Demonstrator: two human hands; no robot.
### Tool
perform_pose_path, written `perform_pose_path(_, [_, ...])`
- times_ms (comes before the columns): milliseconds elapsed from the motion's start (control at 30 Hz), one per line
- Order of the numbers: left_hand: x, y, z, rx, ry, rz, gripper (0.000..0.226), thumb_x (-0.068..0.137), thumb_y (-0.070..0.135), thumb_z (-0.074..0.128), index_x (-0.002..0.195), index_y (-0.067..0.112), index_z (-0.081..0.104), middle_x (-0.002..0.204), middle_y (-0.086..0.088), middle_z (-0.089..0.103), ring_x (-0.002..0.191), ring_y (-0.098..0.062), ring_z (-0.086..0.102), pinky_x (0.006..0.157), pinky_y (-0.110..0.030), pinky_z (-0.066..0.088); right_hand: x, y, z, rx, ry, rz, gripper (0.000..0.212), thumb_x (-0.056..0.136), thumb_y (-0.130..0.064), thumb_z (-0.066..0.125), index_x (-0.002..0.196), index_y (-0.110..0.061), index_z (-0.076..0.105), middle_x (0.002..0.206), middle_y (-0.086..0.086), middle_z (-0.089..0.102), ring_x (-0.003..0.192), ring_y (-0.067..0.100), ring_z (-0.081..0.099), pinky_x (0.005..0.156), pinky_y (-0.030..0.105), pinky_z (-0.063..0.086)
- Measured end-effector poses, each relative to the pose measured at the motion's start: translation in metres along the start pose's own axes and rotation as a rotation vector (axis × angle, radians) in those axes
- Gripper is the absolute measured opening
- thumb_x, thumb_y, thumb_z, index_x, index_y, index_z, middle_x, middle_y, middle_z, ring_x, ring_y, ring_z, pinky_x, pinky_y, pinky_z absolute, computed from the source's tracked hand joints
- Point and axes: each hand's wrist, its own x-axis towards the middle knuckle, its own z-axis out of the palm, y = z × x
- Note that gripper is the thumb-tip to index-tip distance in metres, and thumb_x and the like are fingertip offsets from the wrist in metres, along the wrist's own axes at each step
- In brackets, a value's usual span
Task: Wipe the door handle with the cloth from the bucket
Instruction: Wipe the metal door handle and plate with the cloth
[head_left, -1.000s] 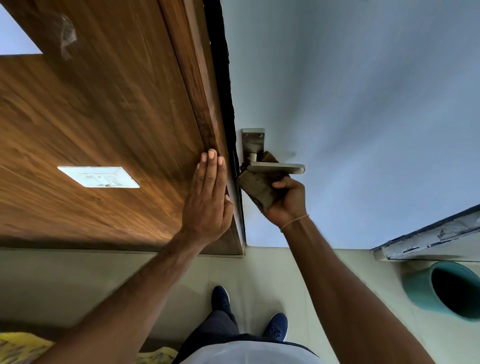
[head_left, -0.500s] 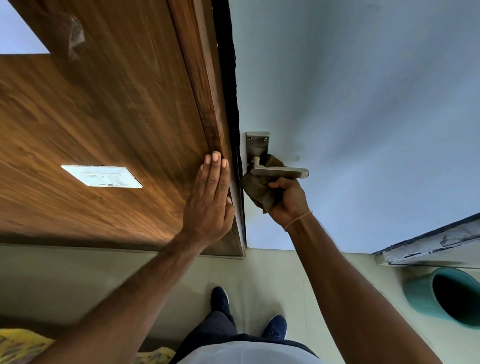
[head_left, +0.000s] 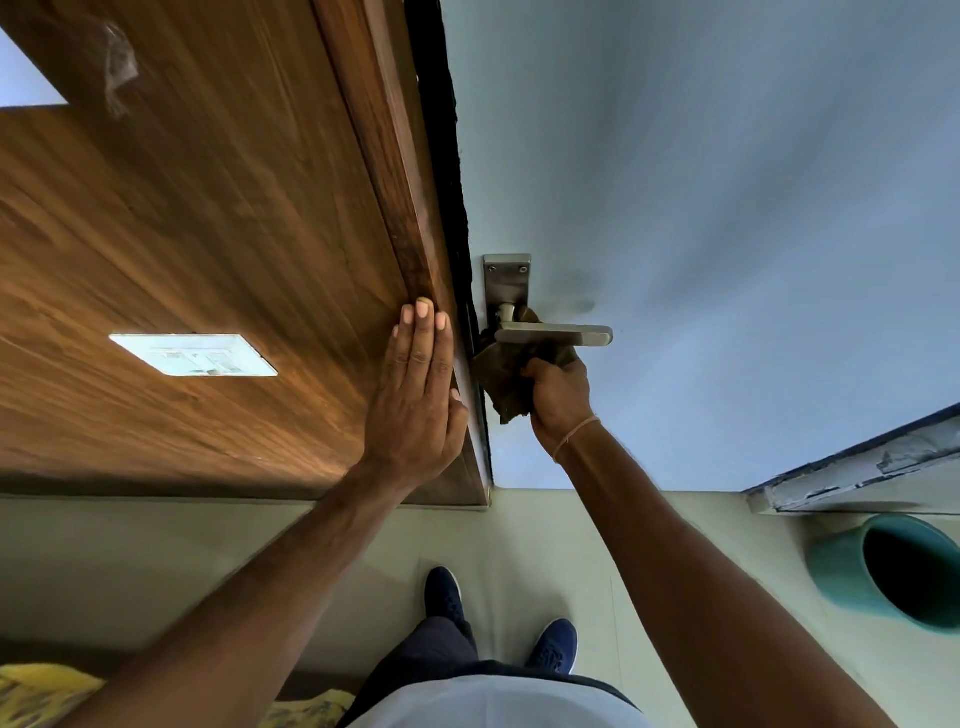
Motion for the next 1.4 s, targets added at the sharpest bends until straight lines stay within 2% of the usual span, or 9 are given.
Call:
perform_pose_path(167, [0.0,0.002,0.0,0.001,-0.009,-0.006,0.083,0.099,0.015,0.049,0.169,-0.001,0.007,0.178,-0.02,0.001,0.169,-0.035,0.003,0.137,-0.054,0.02,-0.004,-0.004,-0.01,0.058,0.01,0.038,0.041,0.101,0.011,0.042,0.131,-0.008,0.063,0.128,0.013,0.069,0.124,0.037,0.063,0.112,0.055,0.052])
perform_pose_path(367, [0.001,0.005,0.0,-0.02,-0.002,-0.014,0.083,0.099,0.015,0.047,0.169,-0.001,0.004,0.179,-0.019,-0.002,0.169,-0.034,0.0,0.136,-0.055,0.02,-0.006,-0.016,-0.051,0.413,0.006,0.042,0.053,0.085,0.018,0.037,0.117,-0.007,0.071,0.116,0.022,0.072,0.108,0.046,0.067,0.086,0.052,0.058])
perform_pose_path(533, [0.002,0.01,-0.001,-0.024,0.006,-0.034,0.08,0.099,0.015,0.047,0.168,-0.005,0.01,0.178,-0.021,0.0,0.169,-0.035,0.0,0.137,-0.055,0.018,-0.005,-0.038,-0.08,0.469,-0.07,-0.06,0.061,0.084,0.017,0.031,0.119,-0.006,0.076,0.131,0.03,0.068,0.113,0.051,0.067,0.093,0.059,0.058])
perform_pose_path(667, [0.003,0.012,-0.003,-0.018,0.007,-0.041,0.081,0.097,0.011,0.05,0.167,-0.008,0.015,0.177,-0.024,0.002,0.169,-0.037,0.001,0.137,-0.055,0.018,-0.016,-0.067,-0.076,-0.024,-0.021,-0.365,0.055,0.077,0.017,0.037,0.105,-0.004,0.079,0.104,0.021,0.079,0.07,0.044,0.069,0.051,0.041,0.055])
perform_pose_path(767, [0.003,0.012,-0.004,-0.011,0.008,-0.042,0.081,0.097,0.011,0.051,0.167,-0.008,0.013,0.177,-0.024,0.003,0.169,-0.037,0.002,0.136,-0.057,0.021,-0.02,-0.075,-0.059,-0.822,0.07,-0.756,0.047,0.078,-0.002,0.047,0.105,-0.021,0.08,0.101,-0.007,0.082,0.093,0.023,0.074,0.079,0.038,0.058])
perform_pose_path(900, [0.002,0.011,-0.005,-0.011,-0.003,-0.033,0.08,0.101,0.014,0.046,0.168,-0.003,0.008,0.178,-0.021,0.001,0.169,-0.036,0.002,0.136,-0.056,0.022,-0.03,-0.07,-0.036,-1.42,-0.031,-0.946,0.045,0.079,-0.037,0.06,0.121,-0.023,0.07,0.12,0.001,0.073,0.109,0.034,0.065,0.095,0.044,0.049])
perform_pose_path(1000, [0.001,0.008,-0.006,0.003,-0.014,-0.023,0.08,0.101,0.014,0.046,0.169,-0.002,0.007,0.178,-0.022,0.002,0.169,-0.035,0.001,0.136,-0.055,0.021,-0.027,-0.084,-0.041,-1.538,-0.138,-0.883,0.065,0.086,-0.068,0.05,0.128,-0.021,0.064,0.126,0.005,0.069,0.112,0.03,0.063,0.098,0.044,0.05])
perform_pose_path(1133, [0.001,0.009,-0.008,0.023,-0.012,-0.023,0.08,0.1,0.014,0.047,0.169,-0.003,0.01,0.178,-0.022,0.003,0.169,-0.036,0.003,0.138,-0.051,0.015,-0.014,-0.099,-0.041,-1.486,-0.176,-0.773,0.05,0.094,-0.045,0.029,0.118,-0.022,0.067,0.12,0.003,0.073,0.106,0.031,0.063,0.091,0.04,0.044])
perform_pose_path(1400, [0.001,0.006,-0.009,0.036,-0.01,-0.009,0.076,0.102,0.015,0.046,0.168,-0.004,0.015,0.178,-0.022,0.006,0.168,-0.038,0.01,0.138,-0.049,0.017,-0.013,-0.09,-0.04,-1.281,-0.229,-0.947,0.038,0.092,-0.017,0.051,0.124,-0.013,0.072,0.114,0.011,0.066,0.092,0.034,0.07,0.083,0.041,0.06])
